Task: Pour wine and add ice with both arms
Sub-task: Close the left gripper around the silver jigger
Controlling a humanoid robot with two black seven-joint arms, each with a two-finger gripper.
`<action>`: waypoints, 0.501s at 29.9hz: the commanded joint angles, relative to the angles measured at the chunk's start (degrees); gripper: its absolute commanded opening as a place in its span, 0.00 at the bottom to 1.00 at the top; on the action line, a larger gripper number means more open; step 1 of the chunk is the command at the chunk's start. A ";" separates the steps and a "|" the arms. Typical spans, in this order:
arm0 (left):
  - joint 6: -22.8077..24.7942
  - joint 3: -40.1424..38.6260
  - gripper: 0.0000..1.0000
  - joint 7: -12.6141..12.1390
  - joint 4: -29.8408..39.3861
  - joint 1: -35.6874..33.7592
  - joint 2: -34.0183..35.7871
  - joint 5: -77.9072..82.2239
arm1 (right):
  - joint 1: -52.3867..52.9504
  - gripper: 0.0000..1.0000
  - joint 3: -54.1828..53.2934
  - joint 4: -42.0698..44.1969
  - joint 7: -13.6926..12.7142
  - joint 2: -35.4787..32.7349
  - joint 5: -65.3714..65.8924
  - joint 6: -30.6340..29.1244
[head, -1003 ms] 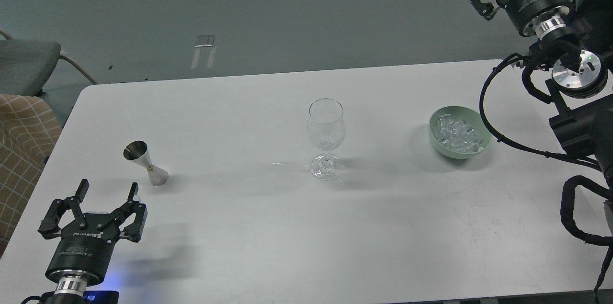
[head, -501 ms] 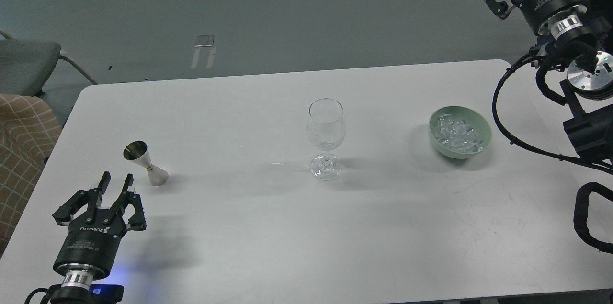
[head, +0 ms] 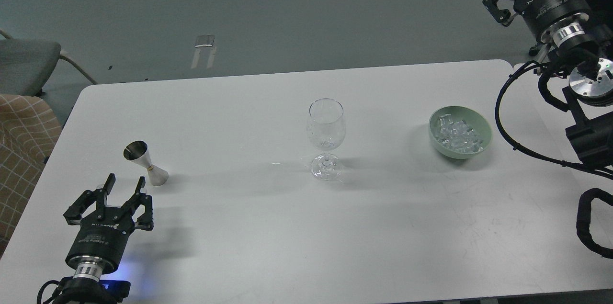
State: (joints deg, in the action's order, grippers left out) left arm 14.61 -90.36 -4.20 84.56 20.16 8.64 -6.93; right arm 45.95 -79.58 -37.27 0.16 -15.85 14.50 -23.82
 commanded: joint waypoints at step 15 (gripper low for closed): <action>0.25 1.59 0.52 -0.11 -7.66 -6.53 -0.91 3.59 | -1.21 1.00 -0.40 -0.70 0.02 -0.41 0.00 0.09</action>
State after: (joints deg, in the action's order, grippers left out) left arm 14.91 -88.77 -4.29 78.11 14.64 7.80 -3.39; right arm 44.74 -79.92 -37.97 0.18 -16.22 14.50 -23.73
